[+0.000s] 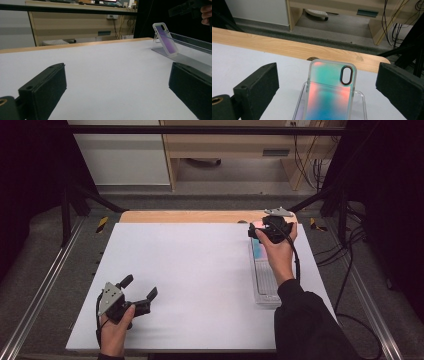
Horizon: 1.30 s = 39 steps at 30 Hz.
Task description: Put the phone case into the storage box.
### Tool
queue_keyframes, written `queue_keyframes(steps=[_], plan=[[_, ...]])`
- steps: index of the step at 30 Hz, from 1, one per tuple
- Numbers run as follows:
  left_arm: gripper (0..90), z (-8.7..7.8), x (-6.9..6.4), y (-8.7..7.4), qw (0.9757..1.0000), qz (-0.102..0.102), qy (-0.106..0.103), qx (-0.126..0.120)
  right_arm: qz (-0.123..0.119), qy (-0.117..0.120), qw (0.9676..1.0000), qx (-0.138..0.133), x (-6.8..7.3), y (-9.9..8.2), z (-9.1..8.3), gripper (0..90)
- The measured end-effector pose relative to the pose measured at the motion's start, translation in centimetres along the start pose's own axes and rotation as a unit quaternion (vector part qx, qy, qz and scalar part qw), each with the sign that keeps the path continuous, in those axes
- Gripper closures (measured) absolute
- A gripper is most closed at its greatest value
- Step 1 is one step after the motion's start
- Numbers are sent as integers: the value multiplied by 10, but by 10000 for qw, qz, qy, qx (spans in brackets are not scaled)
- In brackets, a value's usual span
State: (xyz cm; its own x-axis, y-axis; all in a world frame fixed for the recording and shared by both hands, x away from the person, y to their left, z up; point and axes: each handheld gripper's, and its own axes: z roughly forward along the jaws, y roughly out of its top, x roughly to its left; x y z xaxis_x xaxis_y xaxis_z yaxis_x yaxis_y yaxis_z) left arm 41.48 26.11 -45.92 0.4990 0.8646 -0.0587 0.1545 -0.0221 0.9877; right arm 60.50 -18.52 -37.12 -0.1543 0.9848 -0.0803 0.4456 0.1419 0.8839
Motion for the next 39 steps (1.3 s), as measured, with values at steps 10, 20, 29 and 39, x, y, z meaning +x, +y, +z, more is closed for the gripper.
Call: queue_keyframes(steps=[10, 20, 29, 39], plan=[[8, 0, -1, 0, 10000, 12, 19, 5, -213, 36, 9998, -18, 4, 1, -9, 48], [8, 0, -1, 0, 10000, 14, 26, 0, -345, 145, 9993, -11, 9, 2, -16, 48], [8, 0, -1, 0, 10000, 11, 21, 3, -471, 253, 9986, 49, 14, 1, -23, 47], [8, 1, -1, 0, 10000, 51, 26, 19, -504, 484, 9976, 16, 21, -2, -31, 47]])
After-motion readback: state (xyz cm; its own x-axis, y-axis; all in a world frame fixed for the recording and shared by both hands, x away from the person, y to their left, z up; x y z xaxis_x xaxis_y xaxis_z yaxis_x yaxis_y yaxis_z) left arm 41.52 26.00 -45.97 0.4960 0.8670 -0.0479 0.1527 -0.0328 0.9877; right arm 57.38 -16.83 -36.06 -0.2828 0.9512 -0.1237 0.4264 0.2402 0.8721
